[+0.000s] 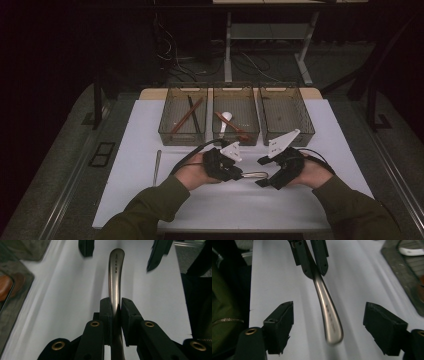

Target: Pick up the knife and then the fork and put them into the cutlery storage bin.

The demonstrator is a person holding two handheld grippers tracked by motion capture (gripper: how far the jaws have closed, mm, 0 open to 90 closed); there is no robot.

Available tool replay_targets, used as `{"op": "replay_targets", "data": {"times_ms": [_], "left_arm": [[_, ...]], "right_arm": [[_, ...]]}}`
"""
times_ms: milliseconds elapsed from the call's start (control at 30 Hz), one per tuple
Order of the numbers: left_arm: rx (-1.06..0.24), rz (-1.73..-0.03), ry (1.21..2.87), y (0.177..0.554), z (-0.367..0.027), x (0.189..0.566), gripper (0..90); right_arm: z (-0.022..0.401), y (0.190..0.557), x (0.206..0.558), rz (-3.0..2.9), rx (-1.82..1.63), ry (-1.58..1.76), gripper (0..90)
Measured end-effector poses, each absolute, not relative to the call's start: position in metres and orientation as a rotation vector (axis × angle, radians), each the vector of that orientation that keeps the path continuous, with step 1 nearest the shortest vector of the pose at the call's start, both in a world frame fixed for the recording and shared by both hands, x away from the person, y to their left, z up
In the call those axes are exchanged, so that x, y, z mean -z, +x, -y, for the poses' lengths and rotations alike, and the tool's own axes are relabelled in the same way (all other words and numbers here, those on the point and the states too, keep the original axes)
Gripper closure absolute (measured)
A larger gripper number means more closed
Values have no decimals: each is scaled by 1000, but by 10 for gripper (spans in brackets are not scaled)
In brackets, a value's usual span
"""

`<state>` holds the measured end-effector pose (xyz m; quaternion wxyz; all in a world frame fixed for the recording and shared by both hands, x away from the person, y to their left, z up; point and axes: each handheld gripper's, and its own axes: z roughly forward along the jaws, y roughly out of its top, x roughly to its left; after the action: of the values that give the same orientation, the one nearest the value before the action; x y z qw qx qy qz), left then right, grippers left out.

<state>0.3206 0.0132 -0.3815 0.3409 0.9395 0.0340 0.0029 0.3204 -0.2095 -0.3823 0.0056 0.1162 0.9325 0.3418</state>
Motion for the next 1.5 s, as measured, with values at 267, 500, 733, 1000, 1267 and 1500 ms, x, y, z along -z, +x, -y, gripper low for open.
{"op": "replay_targets", "data": {"times_ms": [267, 500, 733, 1000, 1267, 1500], "left_arm": [[-16, 3, 2431, 317, -4, 374, 790], [4, 8, 2446, 316, -3, 374, 790], [39, 21, 2425, 318, -5, 373, 892], [45, -22, 2397, 320, -13, 373, 890], [22, -108, 2326, 320, -34, 370, 791], [1, -235, 2277, 313, -61, 378, 636]], "right_arm": [[183, 328, 389, -3077, -994, 275, 520], [178, 330, 392, -3124, -1005, 211, 768], [179, 326, 395, -3122, -997, 204, 833], [185, 328, 393, -3069, -1032, 205, 833], [195, 332, 388, -3001, -1048, 233, 832], [207, 336, 382, -2940, -1089, 289, 832]]}}
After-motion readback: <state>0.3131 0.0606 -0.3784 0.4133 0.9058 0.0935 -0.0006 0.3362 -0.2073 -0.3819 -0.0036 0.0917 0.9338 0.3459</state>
